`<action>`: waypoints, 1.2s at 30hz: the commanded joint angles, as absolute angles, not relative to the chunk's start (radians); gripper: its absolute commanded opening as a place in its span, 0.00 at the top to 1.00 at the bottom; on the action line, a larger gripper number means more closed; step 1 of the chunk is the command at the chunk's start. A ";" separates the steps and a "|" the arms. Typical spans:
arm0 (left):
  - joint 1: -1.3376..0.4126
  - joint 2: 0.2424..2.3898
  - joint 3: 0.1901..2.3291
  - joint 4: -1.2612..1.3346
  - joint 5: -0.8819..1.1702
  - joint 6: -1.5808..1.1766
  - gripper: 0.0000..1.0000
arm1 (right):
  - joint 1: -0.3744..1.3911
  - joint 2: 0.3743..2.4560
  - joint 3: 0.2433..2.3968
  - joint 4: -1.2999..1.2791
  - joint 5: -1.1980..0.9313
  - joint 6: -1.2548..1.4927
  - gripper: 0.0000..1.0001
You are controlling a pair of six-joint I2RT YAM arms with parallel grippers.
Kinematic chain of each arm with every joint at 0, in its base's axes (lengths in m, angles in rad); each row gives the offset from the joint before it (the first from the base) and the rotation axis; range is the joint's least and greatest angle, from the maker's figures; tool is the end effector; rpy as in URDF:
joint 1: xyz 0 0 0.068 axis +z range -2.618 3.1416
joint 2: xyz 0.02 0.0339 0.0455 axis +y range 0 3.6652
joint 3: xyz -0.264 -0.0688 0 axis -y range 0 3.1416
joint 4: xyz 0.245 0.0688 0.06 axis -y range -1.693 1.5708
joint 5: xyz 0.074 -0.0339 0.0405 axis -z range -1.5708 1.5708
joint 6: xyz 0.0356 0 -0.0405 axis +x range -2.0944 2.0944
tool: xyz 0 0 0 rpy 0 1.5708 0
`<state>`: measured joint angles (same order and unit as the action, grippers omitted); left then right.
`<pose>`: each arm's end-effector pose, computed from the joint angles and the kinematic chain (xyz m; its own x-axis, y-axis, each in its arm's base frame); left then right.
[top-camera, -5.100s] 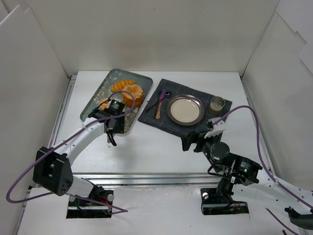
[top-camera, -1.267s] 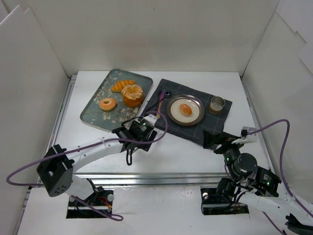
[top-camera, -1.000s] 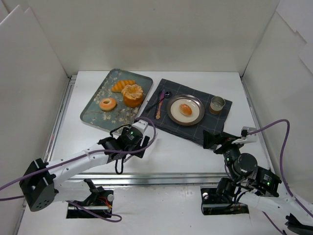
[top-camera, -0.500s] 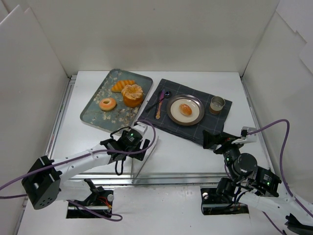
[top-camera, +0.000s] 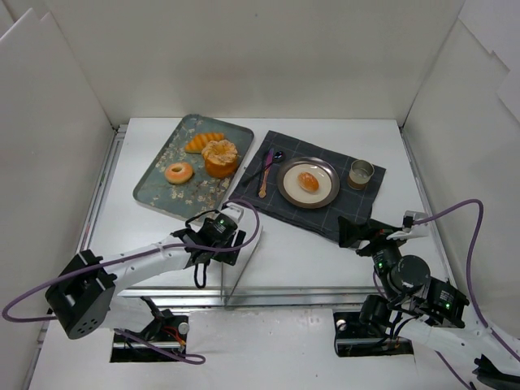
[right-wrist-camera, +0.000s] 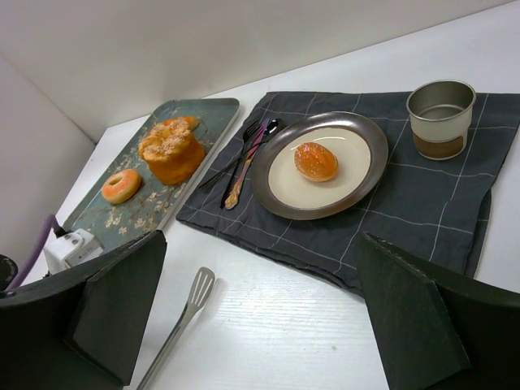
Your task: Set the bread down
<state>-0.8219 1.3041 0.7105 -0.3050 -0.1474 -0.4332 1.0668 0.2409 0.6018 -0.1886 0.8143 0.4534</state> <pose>0.1775 -0.1833 0.1954 -0.7615 0.2093 -0.6134 0.3774 0.9126 -0.1571 0.0558 0.0476 0.3360 -0.0373 0.5550 -0.8310 -0.2655 0.7962 0.5436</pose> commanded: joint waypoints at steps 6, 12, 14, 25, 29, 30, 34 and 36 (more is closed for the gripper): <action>-0.792 1.370 0.801 -0.314 -0.207 -0.456 0.43 | 1.069 0.245 0.606 -0.140 0.828 0.469 0.02; -0.764 1.434 0.828 -0.310 -0.232 -0.443 0.61 | 1.069 0.235 0.604 -0.140 0.830 0.471 0.02; -0.755 1.453 0.833 -0.302 -0.233 -0.439 0.66 | 1.069 0.236 0.604 -0.143 0.828 0.471 0.02; -0.746 1.529 0.891 -0.299 -0.247 -0.426 0.80 | 1.069 0.238 0.604 -0.144 0.818 0.472 0.02; -0.746 1.548 0.929 -0.321 -0.265 -0.411 0.89 | 1.069 0.238 0.606 -0.144 0.815 0.474 0.02; -0.746 1.554 0.939 -0.325 -0.270 -0.407 0.91 | 1.068 0.238 0.606 -0.144 0.813 0.472 0.02; -0.736 1.577 0.980 -0.348 -0.281 -0.388 1.00 | 1.068 0.245 0.606 -0.144 0.815 0.474 0.02; -0.727 1.594 0.994 -0.354 -0.282 -0.388 1.00 | 1.069 0.245 0.607 -0.144 0.813 0.472 0.02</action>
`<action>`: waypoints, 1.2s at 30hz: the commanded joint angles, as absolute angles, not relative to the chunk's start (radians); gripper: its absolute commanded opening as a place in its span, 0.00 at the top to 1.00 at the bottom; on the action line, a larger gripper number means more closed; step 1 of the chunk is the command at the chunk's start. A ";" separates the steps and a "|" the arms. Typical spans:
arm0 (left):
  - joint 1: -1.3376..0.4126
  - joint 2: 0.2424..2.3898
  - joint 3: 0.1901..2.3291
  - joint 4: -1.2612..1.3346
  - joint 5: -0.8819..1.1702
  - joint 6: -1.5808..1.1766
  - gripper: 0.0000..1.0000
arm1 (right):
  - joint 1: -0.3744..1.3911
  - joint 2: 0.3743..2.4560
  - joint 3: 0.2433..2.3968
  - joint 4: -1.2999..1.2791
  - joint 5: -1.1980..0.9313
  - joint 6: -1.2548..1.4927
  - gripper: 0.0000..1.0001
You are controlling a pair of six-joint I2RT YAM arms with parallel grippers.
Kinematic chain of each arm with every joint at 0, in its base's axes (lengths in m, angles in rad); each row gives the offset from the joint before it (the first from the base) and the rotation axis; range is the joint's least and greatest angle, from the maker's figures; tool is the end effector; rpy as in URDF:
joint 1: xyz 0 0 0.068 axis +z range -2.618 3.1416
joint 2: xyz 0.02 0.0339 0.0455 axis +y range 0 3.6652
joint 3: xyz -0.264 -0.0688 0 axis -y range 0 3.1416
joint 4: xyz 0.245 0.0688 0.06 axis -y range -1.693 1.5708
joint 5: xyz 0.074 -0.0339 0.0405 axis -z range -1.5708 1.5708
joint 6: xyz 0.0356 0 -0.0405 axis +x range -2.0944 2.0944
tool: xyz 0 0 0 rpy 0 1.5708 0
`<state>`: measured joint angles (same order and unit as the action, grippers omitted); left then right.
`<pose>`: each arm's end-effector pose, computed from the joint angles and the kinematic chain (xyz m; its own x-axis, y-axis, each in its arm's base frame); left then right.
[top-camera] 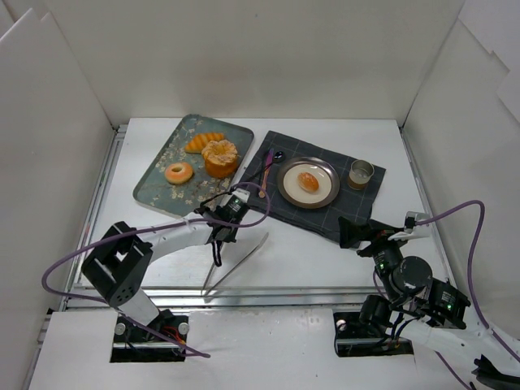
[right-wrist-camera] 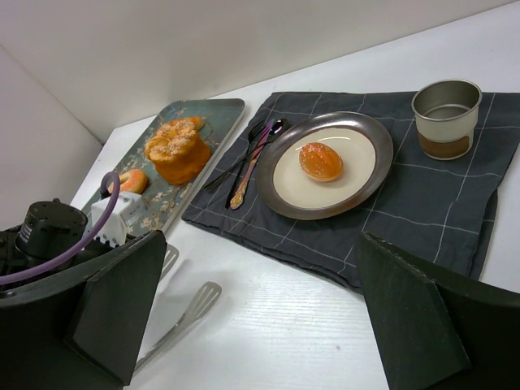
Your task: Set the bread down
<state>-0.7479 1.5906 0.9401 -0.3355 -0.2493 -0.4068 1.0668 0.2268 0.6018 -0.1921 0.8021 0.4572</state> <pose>0.2380 -0.2088 0.1864 -0.7827 0.2030 -0.5884 0.2717 0.9619 -0.0295 0.0542 0.0453 0.3364 -0.0392 0.5643 -0.8246 -0.2787 0.7863 0.5514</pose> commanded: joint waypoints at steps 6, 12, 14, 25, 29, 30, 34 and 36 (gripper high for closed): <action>-0.698 1.631 1.003 -0.348 -0.275 -0.390 1.00 | 1.069 0.253 0.609 -0.143 0.815 0.474 0.02; -0.680 1.673 1.032 -0.336 -0.264 -0.376 1.00 | 1.068 0.271 0.611 -0.144 0.819 0.476 0.02; -0.680 1.686 1.045 -0.336 -0.262 -0.373 1.00 | 1.068 0.275 0.612 -0.144 0.821 0.476 0.02; -0.661 1.720 1.098 -0.364 -0.273 -0.387 1.00 | 1.068 0.276 0.614 -0.143 0.819 0.474 0.02; -0.661 1.720 1.100 -0.373 -0.282 -0.406 0.97 | 1.068 0.268 0.611 -0.144 0.818 0.471 0.02; -0.661 1.718 1.104 -0.380 -0.288 -0.413 0.92 | 1.068 0.267 0.611 -0.144 0.818 0.471 0.02; -0.661 1.713 1.117 -0.400 -0.317 -0.436 0.77 | 1.069 0.262 0.611 -0.143 0.818 0.471 0.02; -0.661 1.704 1.121 -0.413 -0.330 -0.440 0.66 | 1.068 0.261 0.611 -0.144 0.818 0.471 0.02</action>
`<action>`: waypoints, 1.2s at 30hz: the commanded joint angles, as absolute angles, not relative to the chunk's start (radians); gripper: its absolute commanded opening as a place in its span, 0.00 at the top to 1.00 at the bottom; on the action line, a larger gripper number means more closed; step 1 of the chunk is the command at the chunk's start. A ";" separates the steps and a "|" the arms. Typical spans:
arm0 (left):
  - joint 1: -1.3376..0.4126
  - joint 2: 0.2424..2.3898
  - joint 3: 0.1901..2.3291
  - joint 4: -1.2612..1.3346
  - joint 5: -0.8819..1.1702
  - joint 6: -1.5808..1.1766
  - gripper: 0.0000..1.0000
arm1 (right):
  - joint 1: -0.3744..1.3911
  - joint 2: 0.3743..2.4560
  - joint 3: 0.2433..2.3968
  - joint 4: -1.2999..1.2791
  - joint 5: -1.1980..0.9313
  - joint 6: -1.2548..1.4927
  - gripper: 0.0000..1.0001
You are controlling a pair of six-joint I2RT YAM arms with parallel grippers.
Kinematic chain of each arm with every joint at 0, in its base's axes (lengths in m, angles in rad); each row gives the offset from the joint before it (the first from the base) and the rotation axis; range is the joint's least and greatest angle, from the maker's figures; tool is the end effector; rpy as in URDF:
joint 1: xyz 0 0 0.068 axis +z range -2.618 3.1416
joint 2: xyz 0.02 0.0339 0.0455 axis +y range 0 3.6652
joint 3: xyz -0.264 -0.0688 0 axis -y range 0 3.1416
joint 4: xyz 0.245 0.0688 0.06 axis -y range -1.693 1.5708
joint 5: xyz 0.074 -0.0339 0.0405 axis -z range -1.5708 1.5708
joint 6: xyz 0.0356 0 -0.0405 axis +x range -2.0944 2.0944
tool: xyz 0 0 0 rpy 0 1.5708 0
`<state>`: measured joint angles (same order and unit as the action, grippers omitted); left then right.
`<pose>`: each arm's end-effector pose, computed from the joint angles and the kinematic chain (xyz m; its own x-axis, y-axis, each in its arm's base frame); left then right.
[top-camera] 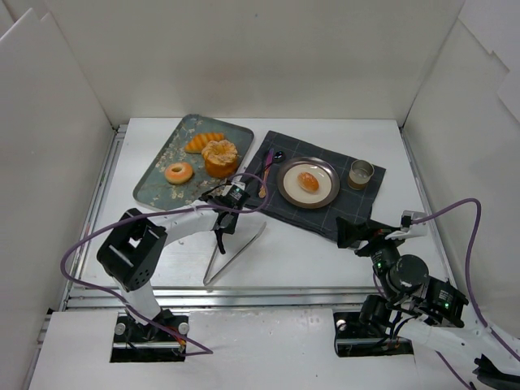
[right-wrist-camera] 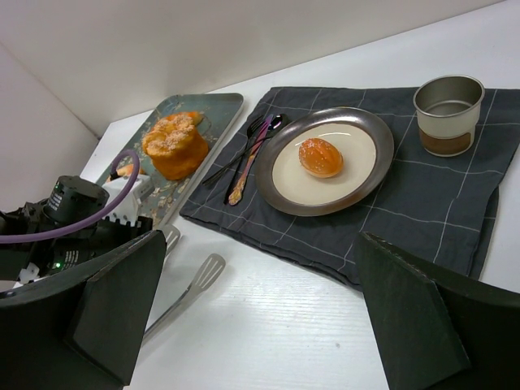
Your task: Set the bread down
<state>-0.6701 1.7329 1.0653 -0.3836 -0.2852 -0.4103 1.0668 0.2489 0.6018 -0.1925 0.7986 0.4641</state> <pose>0.2773 -0.2070 0.1756 -0.8179 0.1597 -0.5527 0.1747 0.9843 0.0259 0.0566 0.0497 0.3353 -0.0516 0.5531 -0.8315 -0.2755 0.7925 0.5442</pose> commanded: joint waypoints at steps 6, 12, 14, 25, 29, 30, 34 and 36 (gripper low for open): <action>-0.670 1.674 1.140 -0.437 -0.364 -0.452 0.49 | 1.069 0.259 0.609 -0.144 0.815 0.469 0.02; -0.704 1.606 1.241 -0.517 -0.408 -0.417 0.37 | 1.069 0.273 0.612 -0.144 0.807 0.468 0.02; -0.725 1.571 1.308 -0.564 -0.403 -0.397 0.35 | 1.069 0.282 0.614 -0.144 0.807 0.465 0.02; -0.907 1.143 1.249 -0.422 -0.224 -0.269 0.00 | 1.069 0.368 0.641 -0.143 0.781 0.459 0.02; -0.934 1.017 1.132 -0.342 -0.265 -0.238 0.00 | 1.068 0.388 0.650 -0.140 0.752 0.456 0.02; -0.934 1.002 1.108 -0.333 -0.276 -0.235 0.00 | 1.068 0.393 0.650 -0.141 0.747 0.454 0.02; -0.943 0.908 0.959 -0.272 -0.313 -0.233 0.00 | 1.069 0.432 0.658 -0.135 0.726 0.449 0.02; -0.943 0.872 0.908 -0.256 -0.319 -0.238 0.00 | 1.068 0.452 0.667 -0.132 0.718 0.446 0.02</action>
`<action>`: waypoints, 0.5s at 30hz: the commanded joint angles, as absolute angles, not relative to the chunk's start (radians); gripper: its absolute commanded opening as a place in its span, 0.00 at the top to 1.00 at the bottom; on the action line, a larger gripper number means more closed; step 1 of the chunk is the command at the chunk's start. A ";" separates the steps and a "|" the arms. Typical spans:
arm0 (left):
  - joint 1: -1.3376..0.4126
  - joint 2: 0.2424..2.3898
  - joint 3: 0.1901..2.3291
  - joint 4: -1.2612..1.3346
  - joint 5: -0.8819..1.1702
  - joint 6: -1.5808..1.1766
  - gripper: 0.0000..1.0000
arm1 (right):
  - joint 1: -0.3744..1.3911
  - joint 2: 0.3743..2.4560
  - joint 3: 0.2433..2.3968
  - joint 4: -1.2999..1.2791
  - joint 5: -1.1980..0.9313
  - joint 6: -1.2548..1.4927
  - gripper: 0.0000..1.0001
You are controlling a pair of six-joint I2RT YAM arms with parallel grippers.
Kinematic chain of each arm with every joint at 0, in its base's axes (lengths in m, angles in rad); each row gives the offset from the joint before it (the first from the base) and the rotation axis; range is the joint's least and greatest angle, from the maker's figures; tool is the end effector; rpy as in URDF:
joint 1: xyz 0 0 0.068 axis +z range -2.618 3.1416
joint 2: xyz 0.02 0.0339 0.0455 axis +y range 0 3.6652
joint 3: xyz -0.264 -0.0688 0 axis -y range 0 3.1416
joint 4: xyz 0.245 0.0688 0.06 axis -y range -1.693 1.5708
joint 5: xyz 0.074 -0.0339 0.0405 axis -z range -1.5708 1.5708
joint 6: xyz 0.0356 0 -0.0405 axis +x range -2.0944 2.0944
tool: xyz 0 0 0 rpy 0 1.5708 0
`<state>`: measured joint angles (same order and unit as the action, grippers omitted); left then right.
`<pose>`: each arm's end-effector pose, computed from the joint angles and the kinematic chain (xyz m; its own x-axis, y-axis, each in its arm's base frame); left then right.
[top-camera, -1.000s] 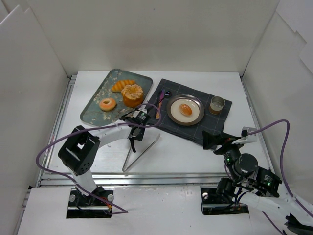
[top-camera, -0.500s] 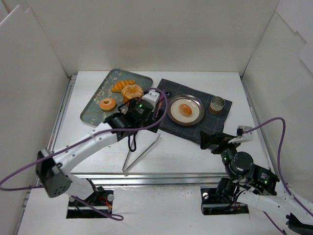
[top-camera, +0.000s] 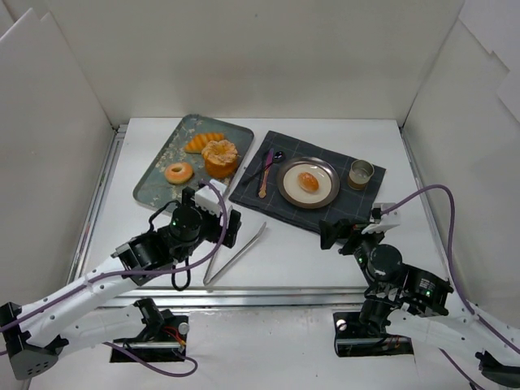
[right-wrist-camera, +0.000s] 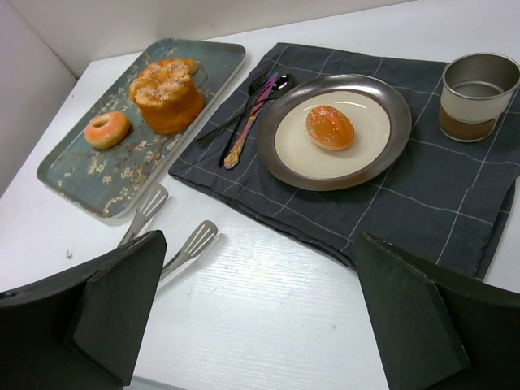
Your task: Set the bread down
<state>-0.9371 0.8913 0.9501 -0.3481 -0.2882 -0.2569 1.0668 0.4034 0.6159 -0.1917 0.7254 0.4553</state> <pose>0.1259 -0.1542 0.3623 -0.3187 0.0223 -0.9476 0.5483 0.8198 -0.1651 0.0712 0.0802 0.3295 -0.1382 0.4307 -0.8919 -0.3052 0.8382 0.4520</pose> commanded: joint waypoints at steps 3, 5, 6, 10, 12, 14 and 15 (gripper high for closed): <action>-0.943 0.815 0.858 -0.222 -0.307 -0.230 0.00 | 1.069 0.495 0.676 -0.126 0.704 0.442 0.02; -0.943 0.786 0.844 -0.216 -0.296 -0.229 0.00 | 1.069 0.526 0.686 -0.123 0.692 0.439 0.02; -0.943 0.763 0.839 -0.216 -0.295 -0.226 0.00 | 1.069 0.538 0.689 -0.123 0.687 0.439 0.02; -0.943 0.729 0.802 -0.216 -0.310 -0.213 0.00 | 1.069 0.564 0.693 -0.118 0.667 0.436 0.02; -0.943 0.735 0.804 -0.229 -0.321 -0.212 0.00 | 1.069 0.566 0.687 -0.098 0.650 0.430 0.02; -0.943 0.745 0.811 -0.232 -0.316 -0.210 0.00 | 1.069 0.572 0.686 -0.089 0.641 0.422 0.02; -0.943 0.753 0.813 -0.232 -0.311 -0.210 0.00 | 1.068 0.575 0.686 -0.087 0.641 0.419 0.02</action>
<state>-0.9371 0.7227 0.7975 -0.2897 -0.3019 -0.2306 1.0668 0.5552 0.6476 -0.1745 0.6453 0.4362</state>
